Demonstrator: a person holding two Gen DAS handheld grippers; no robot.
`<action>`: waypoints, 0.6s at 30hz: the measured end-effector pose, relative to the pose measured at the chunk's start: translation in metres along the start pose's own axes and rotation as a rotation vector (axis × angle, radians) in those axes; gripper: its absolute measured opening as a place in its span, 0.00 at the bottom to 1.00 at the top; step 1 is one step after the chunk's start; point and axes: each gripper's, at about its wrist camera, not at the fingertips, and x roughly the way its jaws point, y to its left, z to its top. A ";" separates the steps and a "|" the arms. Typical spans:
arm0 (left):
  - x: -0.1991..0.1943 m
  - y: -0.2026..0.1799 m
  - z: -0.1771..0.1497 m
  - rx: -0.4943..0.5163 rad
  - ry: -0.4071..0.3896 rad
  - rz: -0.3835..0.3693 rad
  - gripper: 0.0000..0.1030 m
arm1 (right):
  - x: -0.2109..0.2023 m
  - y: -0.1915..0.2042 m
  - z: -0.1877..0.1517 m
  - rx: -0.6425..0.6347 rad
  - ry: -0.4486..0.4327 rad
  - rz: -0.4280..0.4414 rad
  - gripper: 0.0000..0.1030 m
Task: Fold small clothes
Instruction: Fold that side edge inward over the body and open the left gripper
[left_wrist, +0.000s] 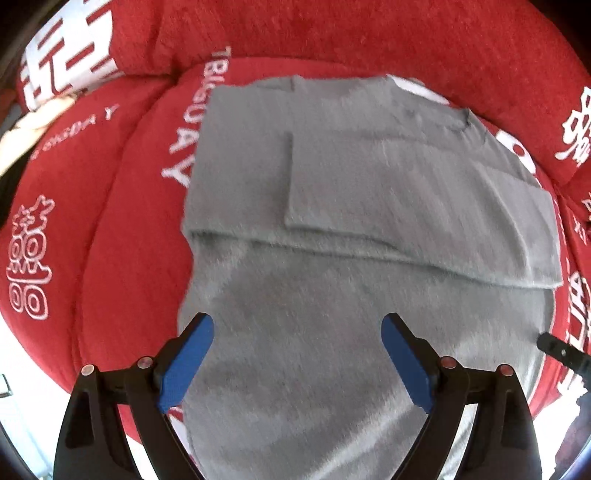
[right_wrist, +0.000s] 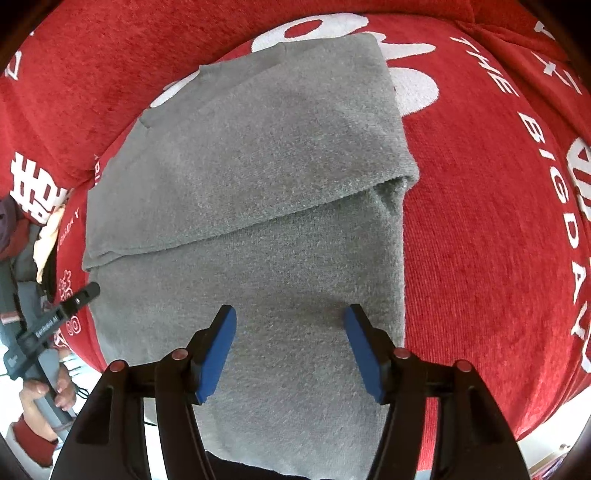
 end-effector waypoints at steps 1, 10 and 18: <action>-0.001 -0.001 -0.003 -0.001 0.007 -0.006 0.89 | 0.000 0.001 0.000 0.003 0.001 0.004 0.63; -0.002 -0.006 -0.023 0.004 0.053 -0.011 0.89 | -0.007 0.006 -0.011 0.012 0.015 0.035 0.63; -0.003 -0.009 -0.034 0.028 0.068 -0.014 0.89 | -0.008 0.015 -0.020 0.018 0.023 0.080 0.63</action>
